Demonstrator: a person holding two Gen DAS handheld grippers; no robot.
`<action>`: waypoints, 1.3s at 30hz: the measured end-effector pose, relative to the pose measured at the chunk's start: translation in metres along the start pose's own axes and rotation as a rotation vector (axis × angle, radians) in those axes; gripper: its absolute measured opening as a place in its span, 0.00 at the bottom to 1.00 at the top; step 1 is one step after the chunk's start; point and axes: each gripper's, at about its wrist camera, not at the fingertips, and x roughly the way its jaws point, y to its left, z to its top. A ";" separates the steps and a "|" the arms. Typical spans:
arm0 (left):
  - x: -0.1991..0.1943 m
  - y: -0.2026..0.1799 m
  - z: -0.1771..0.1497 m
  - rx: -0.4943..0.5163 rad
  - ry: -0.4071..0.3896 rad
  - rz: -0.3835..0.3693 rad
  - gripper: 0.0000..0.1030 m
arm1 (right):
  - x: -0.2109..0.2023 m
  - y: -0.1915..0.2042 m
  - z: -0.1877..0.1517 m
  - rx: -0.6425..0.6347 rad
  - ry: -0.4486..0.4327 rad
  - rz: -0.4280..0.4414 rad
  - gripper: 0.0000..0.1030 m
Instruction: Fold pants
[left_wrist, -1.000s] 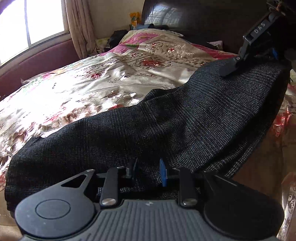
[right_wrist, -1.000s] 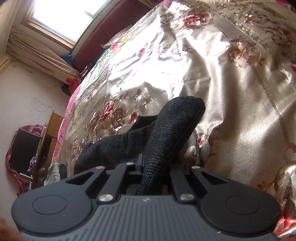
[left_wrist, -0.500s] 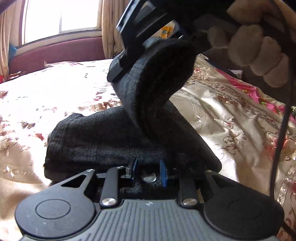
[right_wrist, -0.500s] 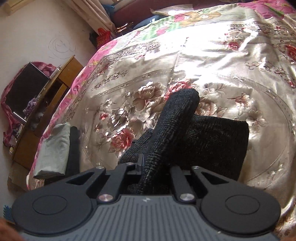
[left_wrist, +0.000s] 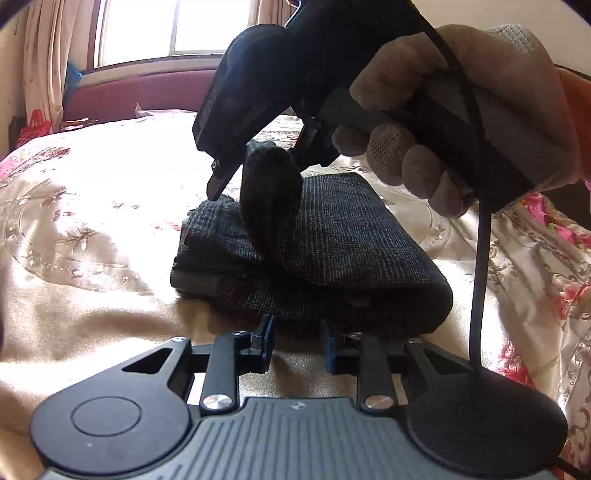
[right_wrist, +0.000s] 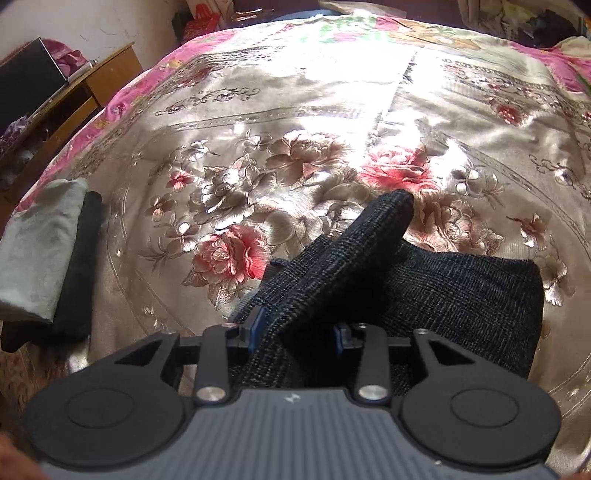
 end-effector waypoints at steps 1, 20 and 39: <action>-0.001 0.000 0.002 0.008 -0.006 0.004 0.39 | -0.002 -0.001 0.001 0.012 -0.007 0.014 0.42; 0.030 0.013 0.080 0.131 -0.152 0.178 0.40 | -0.016 -0.068 0.002 -0.027 -0.174 -0.048 0.42; 0.050 0.028 0.071 0.153 -0.048 0.278 0.42 | -0.008 -0.083 -0.011 -0.024 -0.234 -0.026 0.40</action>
